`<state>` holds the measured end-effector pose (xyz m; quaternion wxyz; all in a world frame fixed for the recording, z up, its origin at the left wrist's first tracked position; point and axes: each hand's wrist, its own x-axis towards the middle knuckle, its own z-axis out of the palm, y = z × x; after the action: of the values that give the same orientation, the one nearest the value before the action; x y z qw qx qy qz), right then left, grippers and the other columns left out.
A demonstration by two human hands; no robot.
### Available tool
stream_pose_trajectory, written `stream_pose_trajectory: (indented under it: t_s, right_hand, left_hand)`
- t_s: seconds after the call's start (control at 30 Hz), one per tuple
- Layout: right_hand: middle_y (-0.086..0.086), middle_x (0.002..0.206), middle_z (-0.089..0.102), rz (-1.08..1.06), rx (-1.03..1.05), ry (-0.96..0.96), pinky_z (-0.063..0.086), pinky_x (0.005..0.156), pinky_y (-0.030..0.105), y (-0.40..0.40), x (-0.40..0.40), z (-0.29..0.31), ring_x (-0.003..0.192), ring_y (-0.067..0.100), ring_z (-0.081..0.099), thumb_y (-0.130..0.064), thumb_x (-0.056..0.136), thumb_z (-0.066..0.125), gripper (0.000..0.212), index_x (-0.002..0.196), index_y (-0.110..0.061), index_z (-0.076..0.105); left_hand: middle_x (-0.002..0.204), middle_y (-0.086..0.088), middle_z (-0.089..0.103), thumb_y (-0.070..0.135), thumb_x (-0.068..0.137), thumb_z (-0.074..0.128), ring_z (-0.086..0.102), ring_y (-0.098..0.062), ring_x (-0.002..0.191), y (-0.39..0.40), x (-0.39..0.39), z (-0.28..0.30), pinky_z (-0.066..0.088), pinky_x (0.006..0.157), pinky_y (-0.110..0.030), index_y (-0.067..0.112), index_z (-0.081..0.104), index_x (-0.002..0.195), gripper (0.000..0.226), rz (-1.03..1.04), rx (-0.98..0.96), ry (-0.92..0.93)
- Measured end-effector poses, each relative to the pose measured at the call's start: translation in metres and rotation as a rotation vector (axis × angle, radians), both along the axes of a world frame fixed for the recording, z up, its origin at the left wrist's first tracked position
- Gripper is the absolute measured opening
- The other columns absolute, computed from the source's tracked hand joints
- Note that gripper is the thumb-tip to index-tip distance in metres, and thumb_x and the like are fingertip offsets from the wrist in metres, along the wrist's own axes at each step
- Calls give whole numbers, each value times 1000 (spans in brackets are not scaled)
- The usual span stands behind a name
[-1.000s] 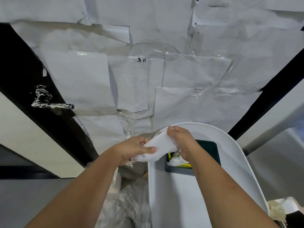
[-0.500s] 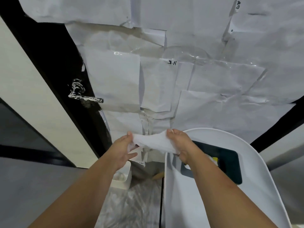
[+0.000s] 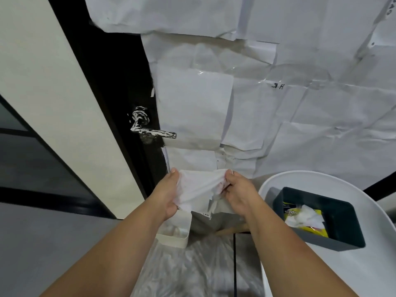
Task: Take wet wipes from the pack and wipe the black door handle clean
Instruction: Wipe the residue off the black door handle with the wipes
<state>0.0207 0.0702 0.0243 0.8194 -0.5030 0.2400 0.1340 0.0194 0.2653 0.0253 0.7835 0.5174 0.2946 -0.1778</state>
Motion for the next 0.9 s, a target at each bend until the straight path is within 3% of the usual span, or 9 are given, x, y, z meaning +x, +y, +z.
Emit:
stream_pose_trajectory:
  t_s: [0.13,0.2,0.27,0.37,0.5,0.6,0.7,0.83,0.9]
  right_hand:
    - [12,100,72,-34,23,46,51,79,39,34,6,4,91,29,66,-27,98,52,27,108,-6,64]
    - [13,103,72,114,-49,62,54,68,37,47,5,7,91,31,67,-41,94,56,37,109,-9,67]
    - [5,101,71,297,-200,102,48,49,27,54,1,8,83,25,65,-57,77,68,54,112,-15,68]
    - [1,91,66,377,-321,79,38,37,19,66,-3,2,63,13,57,-47,75,75,58,117,-8,63]
    - [8,78,69,201,-15,-81,53,52,28,84,-7,12,64,19,65,-22,87,65,18,92,-5,66]
    - [2,68,65,149,-33,-208,49,68,28,96,-5,19,67,16,60,-25,82,64,15,75,-12,61]
    - [7,76,64,108,-44,-273,50,71,30,107,0,25,69,19,60,-22,90,60,16,81,-8,62]
    - [14,81,61,50,-70,-331,50,71,32,113,11,28,73,23,58,-26,87,61,24,89,-3,64]
    - [13,81,62,40,-71,-336,51,71,32,112,18,28,74,22,59,-23,91,60,21,90,-3,65]
  left_hand:
    - [116,-11,71,49,100,42,70,-34,101,25,7,3,53,87,-59,20,56,125,41,-35,-48,-20]
    - [117,-14,70,47,102,40,68,-35,104,39,13,9,51,89,-60,17,55,124,40,-41,-93,-62]
    - [119,-15,68,44,103,40,67,-33,106,49,18,16,55,84,-50,17,55,126,38,-32,-124,-106]
    - [120,-15,68,43,102,42,67,-33,107,70,26,19,55,84,-46,16,54,127,39,-68,-120,-121]
    - [120,-18,68,36,104,41,67,-35,105,86,31,11,55,85,-48,9,55,126,37,-119,-47,-82]
    - [107,-13,71,33,104,44,69,-29,91,91,29,6,56,77,-44,11,59,114,28,-116,-23,1]
    - [103,-13,73,34,101,49,70,-30,91,91,29,1,57,81,-51,12,61,108,25,-147,-48,124]
    - [65,-3,72,32,98,58,69,-19,52,86,32,-2,56,46,-30,13,65,94,20,-211,-41,242]
    - [67,1,70,45,95,57,66,-15,56,88,36,0,52,49,-25,17,64,95,29,-219,-32,278]
